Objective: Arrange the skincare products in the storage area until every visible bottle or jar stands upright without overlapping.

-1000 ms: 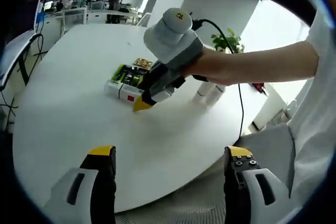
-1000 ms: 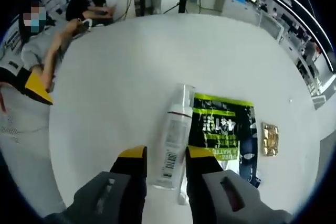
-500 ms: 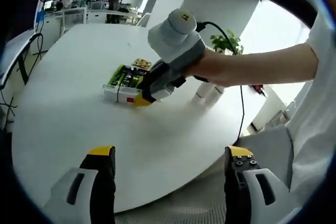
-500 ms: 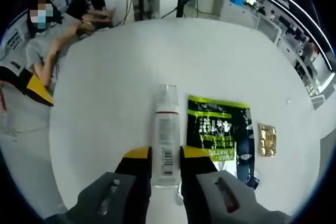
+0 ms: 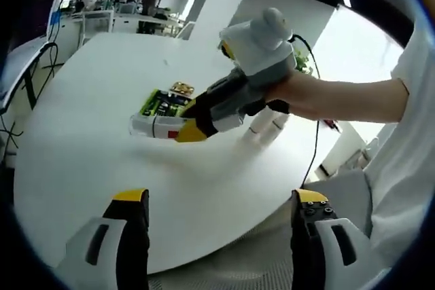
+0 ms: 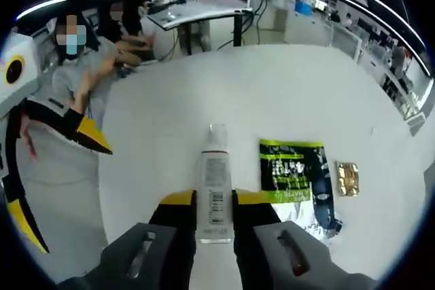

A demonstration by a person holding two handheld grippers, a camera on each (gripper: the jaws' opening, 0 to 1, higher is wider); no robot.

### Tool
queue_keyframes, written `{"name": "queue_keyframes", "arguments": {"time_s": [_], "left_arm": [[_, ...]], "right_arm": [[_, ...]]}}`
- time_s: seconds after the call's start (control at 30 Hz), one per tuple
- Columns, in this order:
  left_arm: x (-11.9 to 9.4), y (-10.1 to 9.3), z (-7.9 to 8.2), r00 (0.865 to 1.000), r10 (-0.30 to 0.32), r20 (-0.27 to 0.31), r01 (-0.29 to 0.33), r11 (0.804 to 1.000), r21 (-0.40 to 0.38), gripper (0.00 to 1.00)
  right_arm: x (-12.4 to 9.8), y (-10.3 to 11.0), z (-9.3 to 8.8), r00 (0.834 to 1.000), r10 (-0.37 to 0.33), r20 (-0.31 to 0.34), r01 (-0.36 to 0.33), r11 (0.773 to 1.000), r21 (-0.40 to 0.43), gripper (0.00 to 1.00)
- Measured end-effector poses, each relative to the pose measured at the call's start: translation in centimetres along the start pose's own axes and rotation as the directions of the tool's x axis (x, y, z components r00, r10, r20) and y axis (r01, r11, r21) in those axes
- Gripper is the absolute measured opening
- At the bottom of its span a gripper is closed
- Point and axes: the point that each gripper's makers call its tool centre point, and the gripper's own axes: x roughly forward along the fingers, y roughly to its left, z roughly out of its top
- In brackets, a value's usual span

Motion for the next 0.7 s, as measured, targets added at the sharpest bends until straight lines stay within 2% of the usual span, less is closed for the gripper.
{"name": "queue_keyframes", "arguments": {"time_s": [0.13,0.3,0.47,0.6,0.7], "left_arm": [[-0.3,-0.7,0.7,1.0,-0.014,0.01,0.014,1.0,0.009,0.79],[-0.6,-1.1,1.3,0.999,-0.033,0.03,0.032,0.999,0.01,0.79],[-1.1,-1.4,2.4,0.996,-0.049,0.073,0.049,0.999,-0.009,0.79],[-1.8,-1.7,3.6,0.989,-0.079,0.121,0.082,0.996,-0.023,0.8],[-2.1,-1.9,4.1,0.987,-0.09,0.13,0.091,0.996,-0.006,0.81]], "right_arm": [[-1.6,0.7,1.0,0.998,0.016,0.063,-0.021,0.997,0.069,0.19],[-3.5,1.3,1.4,0.995,0.01,0.101,-0.019,0.996,0.087,0.19],[-6.8,2.2,2.2,0.983,0.013,0.184,-0.037,0.991,0.127,0.19],[-9.2,2.9,1.8,0.973,0.019,0.228,-0.061,0.982,0.177,0.19],[-10.3,3.0,1.1,0.97,0.008,0.245,-0.058,0.979,0.198,0.19]]}}
